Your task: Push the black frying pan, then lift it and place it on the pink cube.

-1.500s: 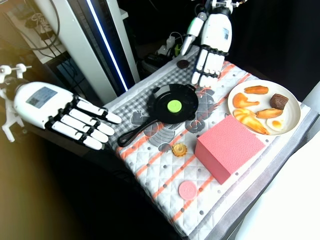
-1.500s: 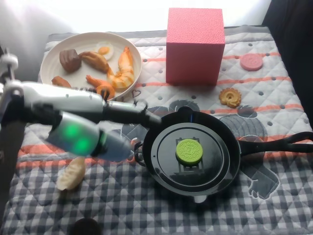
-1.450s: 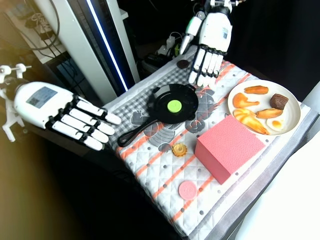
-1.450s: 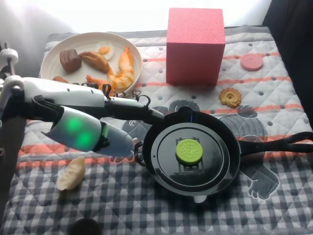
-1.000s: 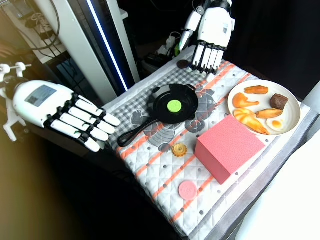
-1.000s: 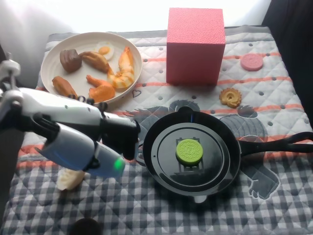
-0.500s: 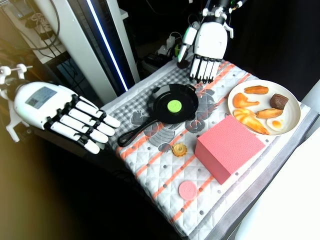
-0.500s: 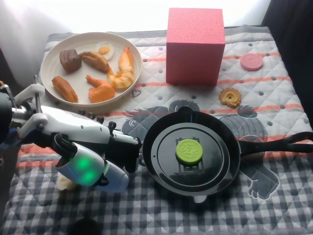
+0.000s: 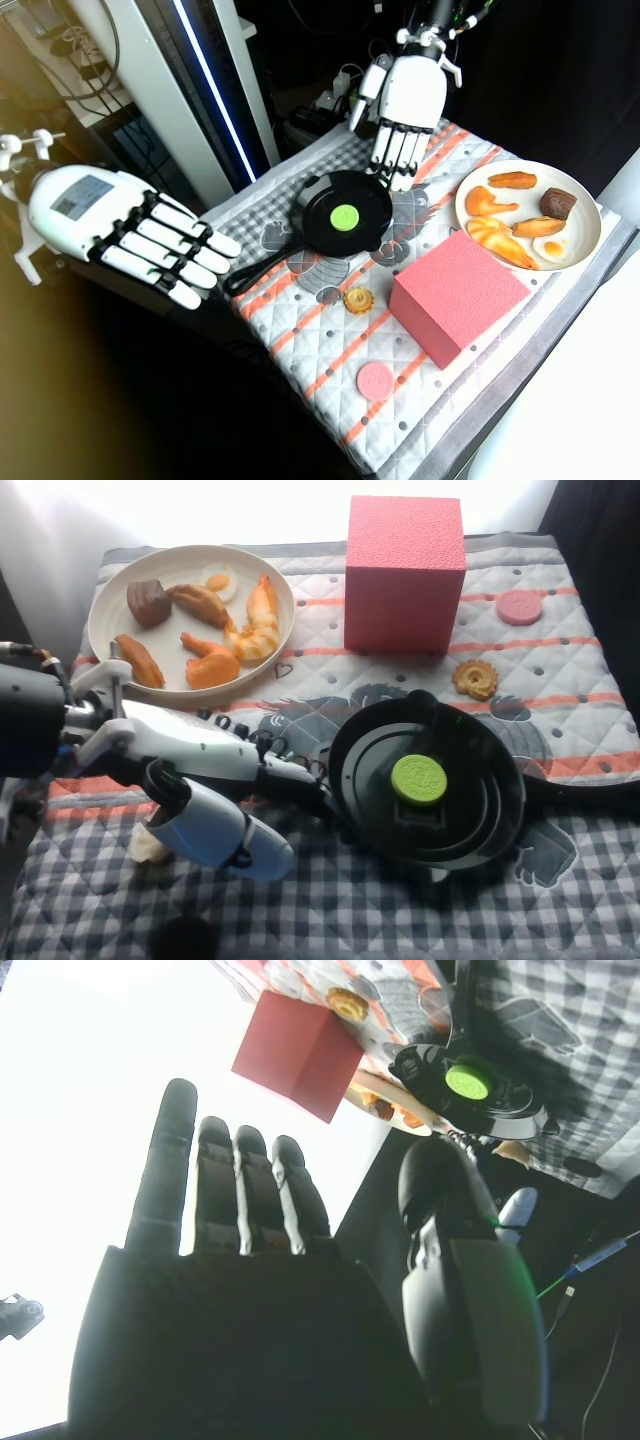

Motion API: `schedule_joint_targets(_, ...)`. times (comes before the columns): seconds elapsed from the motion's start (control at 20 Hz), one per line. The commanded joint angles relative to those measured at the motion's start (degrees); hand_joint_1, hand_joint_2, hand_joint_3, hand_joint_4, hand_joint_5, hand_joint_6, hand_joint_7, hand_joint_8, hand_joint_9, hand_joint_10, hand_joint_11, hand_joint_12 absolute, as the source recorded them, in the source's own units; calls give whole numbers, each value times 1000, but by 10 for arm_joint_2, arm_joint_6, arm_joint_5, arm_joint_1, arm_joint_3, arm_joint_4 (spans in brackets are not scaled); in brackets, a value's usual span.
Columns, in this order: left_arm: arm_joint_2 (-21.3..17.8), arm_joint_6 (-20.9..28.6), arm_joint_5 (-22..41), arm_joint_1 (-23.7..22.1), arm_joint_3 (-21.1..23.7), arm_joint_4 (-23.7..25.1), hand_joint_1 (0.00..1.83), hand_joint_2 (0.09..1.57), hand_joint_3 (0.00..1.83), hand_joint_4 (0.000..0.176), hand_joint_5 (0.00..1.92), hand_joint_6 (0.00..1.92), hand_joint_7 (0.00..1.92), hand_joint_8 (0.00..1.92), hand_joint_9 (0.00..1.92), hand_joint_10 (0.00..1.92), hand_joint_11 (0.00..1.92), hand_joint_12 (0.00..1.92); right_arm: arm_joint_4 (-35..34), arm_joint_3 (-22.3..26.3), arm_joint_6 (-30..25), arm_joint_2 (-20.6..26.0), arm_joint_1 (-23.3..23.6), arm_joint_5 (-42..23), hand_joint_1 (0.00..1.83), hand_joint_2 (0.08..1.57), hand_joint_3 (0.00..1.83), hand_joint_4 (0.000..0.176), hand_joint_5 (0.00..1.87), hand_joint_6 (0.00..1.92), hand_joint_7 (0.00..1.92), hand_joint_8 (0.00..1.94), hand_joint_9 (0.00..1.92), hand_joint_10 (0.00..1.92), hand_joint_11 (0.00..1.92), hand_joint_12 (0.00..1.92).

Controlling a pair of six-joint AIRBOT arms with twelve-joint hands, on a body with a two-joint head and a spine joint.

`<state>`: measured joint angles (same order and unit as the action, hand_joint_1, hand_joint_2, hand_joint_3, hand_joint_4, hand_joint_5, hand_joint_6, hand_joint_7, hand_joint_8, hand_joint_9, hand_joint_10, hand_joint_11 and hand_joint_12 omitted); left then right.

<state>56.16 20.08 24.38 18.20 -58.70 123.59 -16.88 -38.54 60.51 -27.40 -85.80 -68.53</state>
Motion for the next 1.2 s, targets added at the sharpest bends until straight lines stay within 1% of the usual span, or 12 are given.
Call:
schedule_joint_targets(0.0,8,-9,-2,-2,1,-36,0,1502,0,15,143,329,232,19,89,24,0,0,-11,-3,-2,1,5,-67,355,1344,0,0,0,0,0,0,9,3,0,588)
schedule_joint_targets(0.15,23,-34,8,-2,-3,-62,45,1501,4,5,200,107,181,0,58,1,0,0,-11,-3,-2,1,5,-67,364,1344,0,0,0,0,0,0,1,2,0,498)
schedule_joint_targets(0.25,35,-49,13,-2,-7,-76,128,1473,0,20,185,82,196,6,95,15,0,0,-11,-3,-3,1,5,-67,356,1344,0,0,0,0,0,0,0,1,0,441)
schedule_joint_targets(0.35,44,-66,16,-2,-9,-92,239,1442,0,19,216,87,224,9,138,28,1,0,-11,-3,-3,0,5,-67,348,1351,2,0,0,0,0,0,0,0,0,324)
schedule_joint_targets(0.45,58,-86,20,-3,-15,-112,441,1320,0,0,297,124,267,19,190,45,14,7,-11,-3,-4,0,4,-67,353,1341,0,0,0,0,0,0,4,2,0,368)
schedule_joint_targets(0.6,72,-107,21,-3,-21,-131,254,1292,0,15,212,96,152,1,99,6,0,0,-11,-3,-4,0,4,-67,355,1334,0,0,0,0,0,0,15,5,0,460)
schedule_joint_targets(0.75,87,-125,24,-3,-26,-149,362,1250,0,0,200,93,141,8,87,9,0,0,-11,-3,-5,0,3,-67,390,1329,0,0,0,0,0,0,33,11,0,597)
schedule_joint_targets(0.85,95,-137,25,-4,-31,-161,319,1317,0,4,231,109,167,15,105,16,0,0,-13,-3,-5,0,2,-67,396,1325,0,0,0,0,0,0,30,8,0,576)
schedule_joint_targets(0.95,101,-148,27,-5,-32,-172,393,1291,0,15,226,432,274,16,180,37,0,163,-13,-3,-5,0,2,-67,390,1323,0,0,0,0,0,0,25,6,0,575)
schedule_joint_targets(1.0,104,-151,30,-10,-33,-174,345,1342,8,0,193,532,284,11,181,36,0,84,-13,-3,-5,0,2,-67,382,1326,0,0,0,0,0,0,23,5,0,535)
schedule_joint_targets(1.05,104,-158,32,-12,-33,-181,296,1364,6,0,181,599,295,9,196,43,0,118,-14,-3,-5,0,2,-67,389,1332,3,0,0,0,0,0,18,2,0,526)
schedule_joint_targets(1.15,106,-170,34,-16,-33,-192,347,1335,0,0,253,562,361,19,250,69,0,417,-14,-3,-5,0,2,-67,397,1330,0,0,0,0,0,0,20,3,0,514)
